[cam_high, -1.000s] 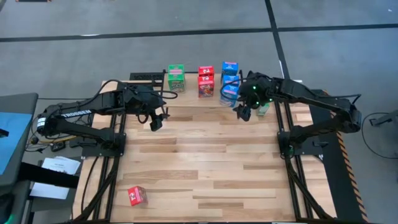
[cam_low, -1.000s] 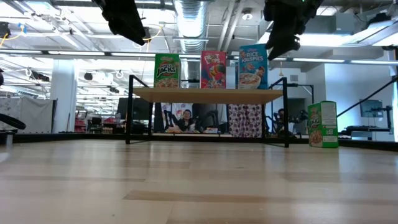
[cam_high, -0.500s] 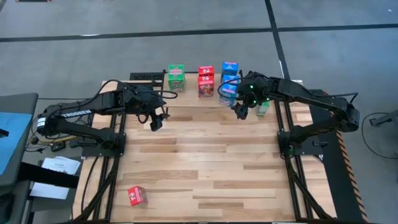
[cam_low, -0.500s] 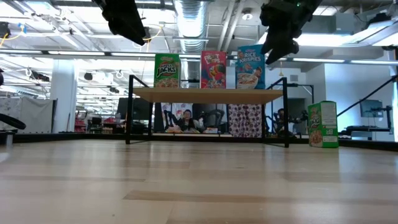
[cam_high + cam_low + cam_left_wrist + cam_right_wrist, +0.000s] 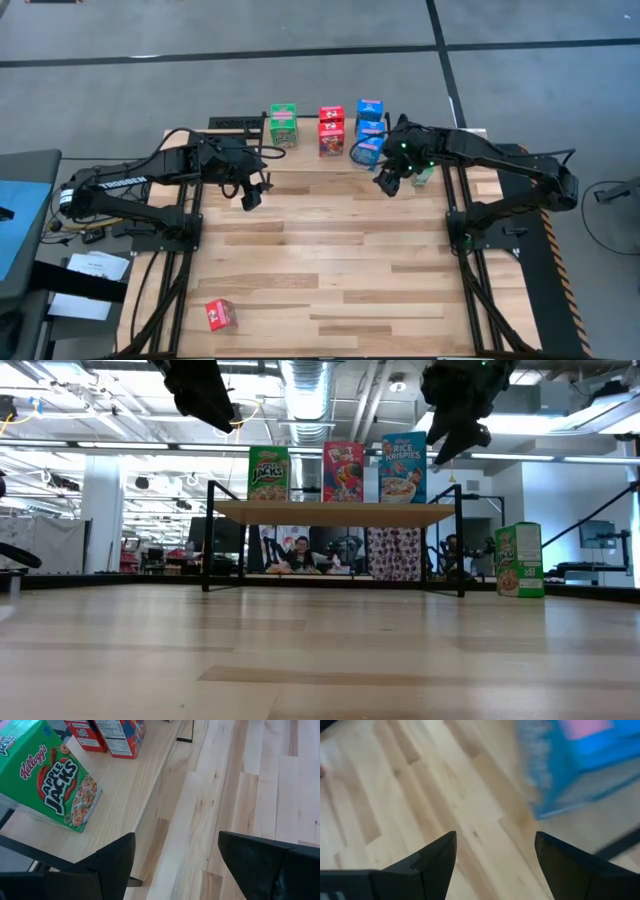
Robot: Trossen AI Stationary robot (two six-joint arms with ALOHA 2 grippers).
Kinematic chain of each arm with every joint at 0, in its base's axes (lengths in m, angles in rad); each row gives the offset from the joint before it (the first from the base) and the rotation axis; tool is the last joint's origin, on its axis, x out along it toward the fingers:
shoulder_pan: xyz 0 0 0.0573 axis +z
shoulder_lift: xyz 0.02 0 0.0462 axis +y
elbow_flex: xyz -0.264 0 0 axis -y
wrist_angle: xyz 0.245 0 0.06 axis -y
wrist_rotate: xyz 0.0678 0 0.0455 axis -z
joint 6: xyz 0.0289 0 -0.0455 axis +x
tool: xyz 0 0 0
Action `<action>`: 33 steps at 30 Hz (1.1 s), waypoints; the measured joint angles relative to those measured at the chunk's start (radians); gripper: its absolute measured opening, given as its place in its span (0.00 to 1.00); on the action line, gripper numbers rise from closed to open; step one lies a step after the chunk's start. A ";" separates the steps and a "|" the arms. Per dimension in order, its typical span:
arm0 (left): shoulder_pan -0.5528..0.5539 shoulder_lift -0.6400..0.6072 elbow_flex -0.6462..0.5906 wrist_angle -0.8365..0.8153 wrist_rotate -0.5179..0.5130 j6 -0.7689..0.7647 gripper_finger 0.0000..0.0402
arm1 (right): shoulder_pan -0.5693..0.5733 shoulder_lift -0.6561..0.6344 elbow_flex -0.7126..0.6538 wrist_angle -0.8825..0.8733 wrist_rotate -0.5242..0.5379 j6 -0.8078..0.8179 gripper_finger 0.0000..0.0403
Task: Stack cereal on shelf
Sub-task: Put the blue cereal box on the shelf aligned with the other blue cereal box, then put the red cereal box on the shelf aligned with the other red cereal box
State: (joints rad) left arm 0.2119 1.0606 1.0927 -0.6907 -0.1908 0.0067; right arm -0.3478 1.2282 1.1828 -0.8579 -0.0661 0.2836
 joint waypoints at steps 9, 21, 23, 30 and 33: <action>0.000 0.000 0.000 0.000 0.000 0.000 0.68 | 0.023 0.004 0.000 0.097 0.021 -0.019 0.73; 0.000 0.000 0.000 0.000 0.000 0.000 0.68 | -0.023 0.054 -0.001 0.101 0.041 -0.022 0.73; 0.000 0.000 0.000 0.000 0.000 0.000 0.68 | -0.023 0.054 -0.001 0.099 0.041 -0.022 0.73; 0.000 0.000 0.000 0.000 0.000 0.000 0.68 | -0.014 0.055 -0.001 0.072 0.038 -0.022 0.73; 0.000 0.000 0.000 0.000 0.000 0.000 0.68 | 0.009 0.055 -0.001 0.074 0.023 -0.021 0.73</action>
State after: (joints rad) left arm 0.2116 1.0603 1.0927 -0.6910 -0.1907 0.0067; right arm -0.3387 1.2827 1.1820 -0.7842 -0.0427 0.2623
